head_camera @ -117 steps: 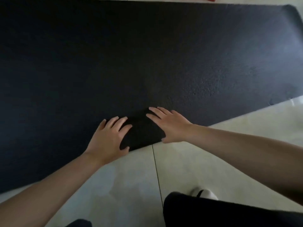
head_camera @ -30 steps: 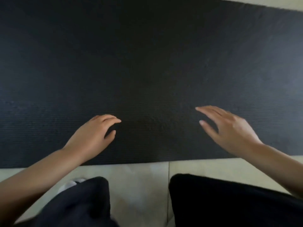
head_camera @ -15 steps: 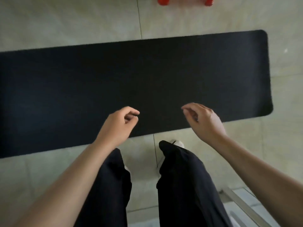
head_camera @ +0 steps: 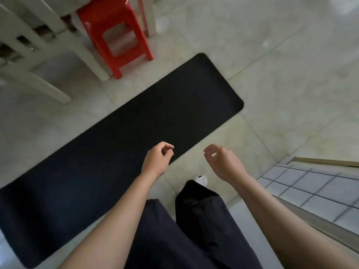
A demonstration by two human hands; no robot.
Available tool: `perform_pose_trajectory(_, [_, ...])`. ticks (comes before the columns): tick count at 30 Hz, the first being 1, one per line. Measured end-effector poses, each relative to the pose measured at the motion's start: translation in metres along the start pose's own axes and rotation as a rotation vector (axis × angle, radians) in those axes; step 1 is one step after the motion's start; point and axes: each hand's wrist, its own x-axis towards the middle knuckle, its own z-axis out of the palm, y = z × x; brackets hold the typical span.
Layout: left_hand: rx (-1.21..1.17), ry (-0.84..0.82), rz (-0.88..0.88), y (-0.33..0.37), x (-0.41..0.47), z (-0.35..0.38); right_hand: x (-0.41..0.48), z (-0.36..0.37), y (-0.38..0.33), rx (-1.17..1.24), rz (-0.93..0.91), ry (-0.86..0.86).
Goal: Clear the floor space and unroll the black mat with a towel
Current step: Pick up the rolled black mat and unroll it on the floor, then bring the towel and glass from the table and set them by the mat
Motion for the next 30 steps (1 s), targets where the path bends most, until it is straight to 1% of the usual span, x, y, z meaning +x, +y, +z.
perform_pose_trajectory(2, [0.11, -0.058, 0.073, 0.048, 0.006, 0.016, -0.007, -0.035, 0.032, 0.054, 0.022, 0.042])
perform_pose_trajectory(4, [0.198, -0.074, 0.179, 0.094, 0.019, 0.032, -0.006, -0.069, 0.06, 0.114, 0.027, 0.062])
perform_pose_trajectory(6, [0.213, -0.067, 0.229, 0.127, 0.029, 0.04, 0.0, -0.095, 0.071, 0.14, 0.032, 0.08])
perform_pose_trajectory(9, [0.25, -0.104, 0.321, 0.192, 0.048, 0.074, 0.016, -0.149, 0.108, 0.22, 0.077, 0.131])
perform_pose_trajectory(11, [0.306, -0.141, 0.372, 0.23, 0.064, 0.092, 0.03, -0.182, 0.124, 0.211, 0.087, 0.153])
perform_pose_trajectory(13, [0.353, -0.17, 0.404, 0.262, 0.085, 0.113, 0.047, -0.215, 0.14, 0.147, 0.068, 0.151])
perform_pose_trajectory(15, [0.377, -0.177, 0.418, 0.3, 0.114, 0.135, 0.073, -0.253, 0.156, 0.081, 0.051, 0.16])
perform_pose_trajectory(17, [0.385, -0.18, 0.401, 0.336, 0.14, 0.15, 0.099, -0.292, 0.169, 0.065, 0.06, 0.178])
perform_pose_trajectory(20, [0.335, -0.211, 0.321, 0.379, 0.164, 0.163, 0.129, -0.342, 0.186, 0.063, 0.071, 0.13])
perform_pose_trajectory(23, [0.35, -0.234, 0.297, 0.413, 0.191, 0.17, 0.161, -0.392, 0.201, 0.087, 0.055, 0.08])
perform_pose_trajectory(27, [0.328, -0.203, 0.271, 0.469, 0.23, 0.176, 0.21, -0.458, 0.219, 0.101, 0.028, 0.107])
perform_pose_trajectory(30, [0.276, -0.165, 0.256, 0.518, 0.269, 0.185, 0.262, -0.508, 0.232, 0.101, -0.012, 0.098])
